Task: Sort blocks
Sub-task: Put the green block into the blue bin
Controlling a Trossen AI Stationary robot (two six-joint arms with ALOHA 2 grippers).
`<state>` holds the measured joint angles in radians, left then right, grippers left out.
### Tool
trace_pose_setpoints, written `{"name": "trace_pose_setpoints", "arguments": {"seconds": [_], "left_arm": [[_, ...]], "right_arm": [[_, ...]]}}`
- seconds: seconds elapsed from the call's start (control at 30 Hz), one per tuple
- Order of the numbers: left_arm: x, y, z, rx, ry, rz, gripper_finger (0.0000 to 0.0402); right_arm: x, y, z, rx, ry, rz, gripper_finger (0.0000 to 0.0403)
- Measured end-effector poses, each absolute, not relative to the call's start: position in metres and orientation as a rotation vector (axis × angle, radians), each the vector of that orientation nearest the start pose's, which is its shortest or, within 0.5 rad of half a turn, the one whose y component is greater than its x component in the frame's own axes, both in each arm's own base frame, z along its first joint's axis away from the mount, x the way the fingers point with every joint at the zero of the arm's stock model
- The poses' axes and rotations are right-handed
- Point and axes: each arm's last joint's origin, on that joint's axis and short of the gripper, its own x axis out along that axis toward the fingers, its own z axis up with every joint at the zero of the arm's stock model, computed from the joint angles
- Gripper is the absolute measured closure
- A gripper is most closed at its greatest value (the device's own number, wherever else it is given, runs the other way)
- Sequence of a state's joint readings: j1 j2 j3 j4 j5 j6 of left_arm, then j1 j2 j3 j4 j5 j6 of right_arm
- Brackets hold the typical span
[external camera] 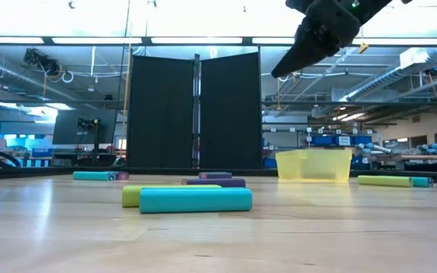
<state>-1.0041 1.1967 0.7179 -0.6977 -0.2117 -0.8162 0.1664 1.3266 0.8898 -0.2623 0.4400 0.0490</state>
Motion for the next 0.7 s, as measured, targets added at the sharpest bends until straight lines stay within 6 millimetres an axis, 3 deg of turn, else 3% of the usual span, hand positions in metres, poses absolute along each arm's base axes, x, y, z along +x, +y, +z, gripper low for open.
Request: {"name": "trace_pose_setpoints", "arguments": {"seconds": [0.47,0.7], "left_arm": [[0.114,-0.180,0.182,0.011,1.306,-0.388,0.0293],[0.121,-0.192,0.172,-0.008,1.299,-0.423,0.0293]], "right_arm": [[0.274,0.030,0.250,-0.159,0.664,-0.293,0.0390],[0.274,0.030,0.250,-0.161,0.665,-0.296,0.0390]]}}
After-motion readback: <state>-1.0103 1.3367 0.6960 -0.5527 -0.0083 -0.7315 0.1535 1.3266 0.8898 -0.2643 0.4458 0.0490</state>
